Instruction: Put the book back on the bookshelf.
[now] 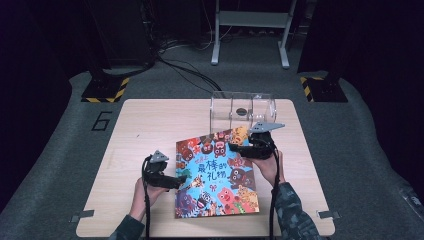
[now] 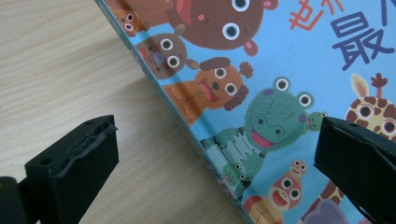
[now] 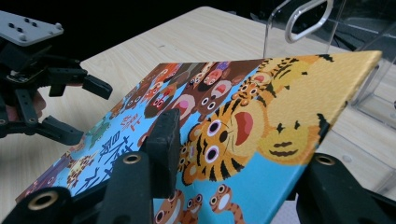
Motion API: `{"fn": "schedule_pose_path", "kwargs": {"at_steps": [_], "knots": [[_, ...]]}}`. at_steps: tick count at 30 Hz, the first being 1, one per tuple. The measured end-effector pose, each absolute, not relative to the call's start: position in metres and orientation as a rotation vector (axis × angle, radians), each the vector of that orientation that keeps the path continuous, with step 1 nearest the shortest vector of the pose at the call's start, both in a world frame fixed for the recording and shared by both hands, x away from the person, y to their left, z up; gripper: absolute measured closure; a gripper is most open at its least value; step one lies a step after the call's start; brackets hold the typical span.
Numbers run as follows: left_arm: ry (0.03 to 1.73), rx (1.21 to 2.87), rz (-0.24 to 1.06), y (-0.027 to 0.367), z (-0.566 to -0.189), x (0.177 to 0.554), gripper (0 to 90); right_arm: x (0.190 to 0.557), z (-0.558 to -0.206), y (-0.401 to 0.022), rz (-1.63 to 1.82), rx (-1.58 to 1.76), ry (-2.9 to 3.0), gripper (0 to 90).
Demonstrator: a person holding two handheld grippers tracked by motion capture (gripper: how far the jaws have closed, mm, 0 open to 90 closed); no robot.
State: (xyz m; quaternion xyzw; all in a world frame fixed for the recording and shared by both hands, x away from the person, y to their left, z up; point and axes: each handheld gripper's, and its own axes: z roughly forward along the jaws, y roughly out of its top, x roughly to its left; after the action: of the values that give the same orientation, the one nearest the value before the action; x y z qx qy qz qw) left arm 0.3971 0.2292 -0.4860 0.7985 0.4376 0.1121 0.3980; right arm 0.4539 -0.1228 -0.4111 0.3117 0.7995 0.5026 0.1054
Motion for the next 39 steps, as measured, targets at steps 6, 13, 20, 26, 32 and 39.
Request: {"fn": "schedule_pose_path", "kwargs": {"at_steps": [6, 13, 20, 26, 32, 39], "knots": [[1.092, 2.031, 0.275, 0.224, -0.485, 0.398, 0.0, 0.451, -0.41, -0.122, 1.501, 0.892, 2.342, 53.4], [1.081, 2.017, 0.244, 0.22, -0.483, 0.399, 0.0, 0.446, -0.408, -0.12, 1.53, 0.831, 2.322, 53.4], [1.072, 2.001, 0.212, 0.22, -0.481, 0.4, 0.0, 0.441, -0.406, -0.119, 1.546, 0.785, 2.303, 53.4], [1.052, 2.006, 0.214, 0.22, -0.478, 0.399, 0.0, 0.439, -0.405, -0.119, 1.562, 0.734, 2.285, 53.5], [1.03, 2.004, 0.198, 0.222, -0.477, 0.399, 0.0, 0.437, -0.405, -0.12, 1.583, 0.719, 2.273, 53.6], [0.997, 2.005, 0.241, 0.226, -0.477, 0.395, 2.7, 0.445, -0.407, -0.123, 1.606, 0.765, 2.334, 55.3]]}}
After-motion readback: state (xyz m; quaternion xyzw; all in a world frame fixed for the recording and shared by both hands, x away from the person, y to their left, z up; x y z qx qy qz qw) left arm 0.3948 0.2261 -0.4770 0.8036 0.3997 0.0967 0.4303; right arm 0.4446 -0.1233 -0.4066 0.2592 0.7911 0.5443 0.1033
